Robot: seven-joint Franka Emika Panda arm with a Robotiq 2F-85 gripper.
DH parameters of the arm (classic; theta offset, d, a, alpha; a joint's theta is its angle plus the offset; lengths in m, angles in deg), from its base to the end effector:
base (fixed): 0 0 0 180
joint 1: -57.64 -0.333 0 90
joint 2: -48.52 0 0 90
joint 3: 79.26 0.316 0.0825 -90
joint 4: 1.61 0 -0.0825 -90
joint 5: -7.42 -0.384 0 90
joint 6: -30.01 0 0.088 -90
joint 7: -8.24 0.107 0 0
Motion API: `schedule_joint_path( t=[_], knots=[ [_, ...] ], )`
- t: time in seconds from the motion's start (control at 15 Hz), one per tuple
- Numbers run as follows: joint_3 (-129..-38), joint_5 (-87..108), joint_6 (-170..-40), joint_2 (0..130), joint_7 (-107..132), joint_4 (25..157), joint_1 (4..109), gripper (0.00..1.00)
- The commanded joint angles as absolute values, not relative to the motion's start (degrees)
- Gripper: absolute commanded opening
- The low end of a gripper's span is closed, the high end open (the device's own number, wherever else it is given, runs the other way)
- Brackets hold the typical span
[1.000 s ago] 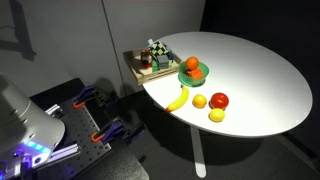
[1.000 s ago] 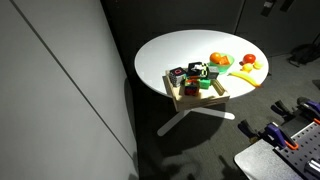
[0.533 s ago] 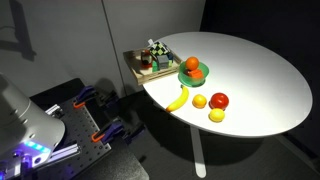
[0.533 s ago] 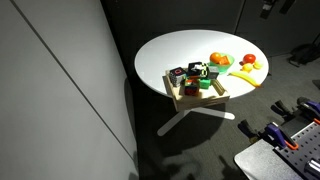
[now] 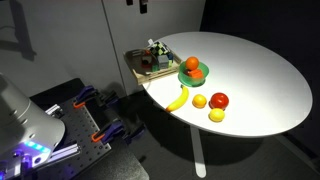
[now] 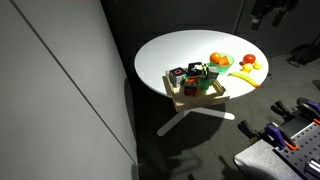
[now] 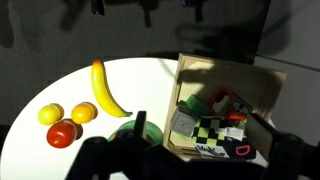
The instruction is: Remove the gray block from the wooden tray and place it on the table to the right of the wooden tray
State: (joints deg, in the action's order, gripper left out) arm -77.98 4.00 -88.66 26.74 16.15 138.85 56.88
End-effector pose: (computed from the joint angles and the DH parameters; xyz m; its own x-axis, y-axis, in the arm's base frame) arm 0.4235 0.0184 0.4381 0.9912 -0.1322 -0.0068 -0.1323 -0.9902 -0.0435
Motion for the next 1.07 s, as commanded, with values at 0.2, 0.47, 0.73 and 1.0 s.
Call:
schedule_joint_path(
  t=[0.2, 0.47, 0.73, 1.0],
  knots=[
    [-78.15, 1.16, -90.12, 33.85, 20.02, 136.57, 57.27, 1.0],
    [-78.23, 0.44, -91.53, 35.65, 21.51, 137.77, 57.55, 1.0],
    [-78.42, 1.03, -92.75, 36.97, 23.06, 137.97, 57.73, 1.0],
    [-78.4, 1.41, -92.15, 37.1, 22.2, 138.02, 57.43, 1.0]
  ],
)
